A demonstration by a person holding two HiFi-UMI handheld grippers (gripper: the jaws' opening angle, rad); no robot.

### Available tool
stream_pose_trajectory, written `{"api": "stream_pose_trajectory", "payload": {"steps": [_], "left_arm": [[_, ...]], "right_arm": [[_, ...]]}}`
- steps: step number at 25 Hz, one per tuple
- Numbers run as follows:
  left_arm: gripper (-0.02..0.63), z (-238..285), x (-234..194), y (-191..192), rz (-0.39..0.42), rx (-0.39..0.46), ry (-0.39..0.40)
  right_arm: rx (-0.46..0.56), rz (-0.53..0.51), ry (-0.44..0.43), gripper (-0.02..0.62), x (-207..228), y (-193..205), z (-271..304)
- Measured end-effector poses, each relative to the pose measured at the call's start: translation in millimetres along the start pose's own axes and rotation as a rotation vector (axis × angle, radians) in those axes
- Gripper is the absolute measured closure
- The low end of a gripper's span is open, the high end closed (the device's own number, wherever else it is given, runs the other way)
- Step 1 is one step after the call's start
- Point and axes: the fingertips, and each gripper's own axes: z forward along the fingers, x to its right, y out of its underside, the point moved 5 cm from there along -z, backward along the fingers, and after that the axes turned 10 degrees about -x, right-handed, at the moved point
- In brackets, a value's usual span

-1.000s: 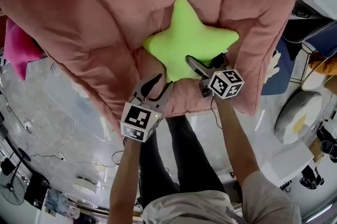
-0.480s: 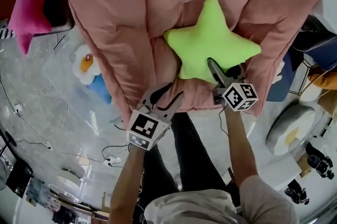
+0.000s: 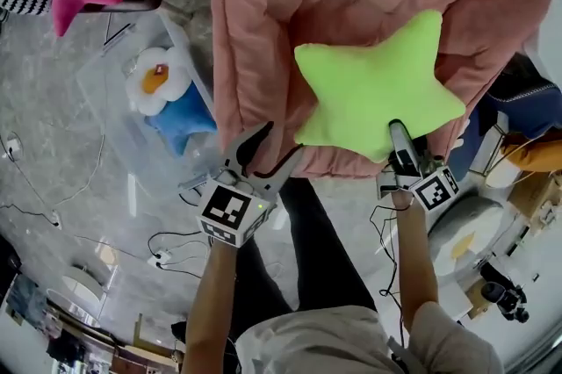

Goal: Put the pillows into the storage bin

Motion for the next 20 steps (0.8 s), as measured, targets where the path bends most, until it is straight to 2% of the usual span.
{"api": "stream_pose_trajectory", "payload": {"steps": [3,7,9,13,20], "left_arm": [[0.294,-19.8,-6.8,-0.8,-0.065,0.035,0.049],[0.222,-37.3,-8.4,0.8,-0.126,0.076,0.097],[0.207,-54.2,-6.4,-1.7,-0.159,0.122,0.141],[0.202,-98.4,-18.4,5.2,-0.301,0.225,0.252],[0.206,-216.8,-75.4,66.8,-0.366,0.333,0.222]], "right_arm": [[-0.006,0.002,-0.019,0.131,-40.3,0.4,1.4],[-0.02,-0.017,-0.095,0.132,-95.8,-4.0,4.9],[-0.045,-0.022,-0.157,0.13,-122.9,-1.6,11.0],[-0.118,0.021,-0.3,0.127,-172.8,25.4,34.5],[-0.299,0.002,-0.441,0.127,-273.8,111.7,100.4]]}}
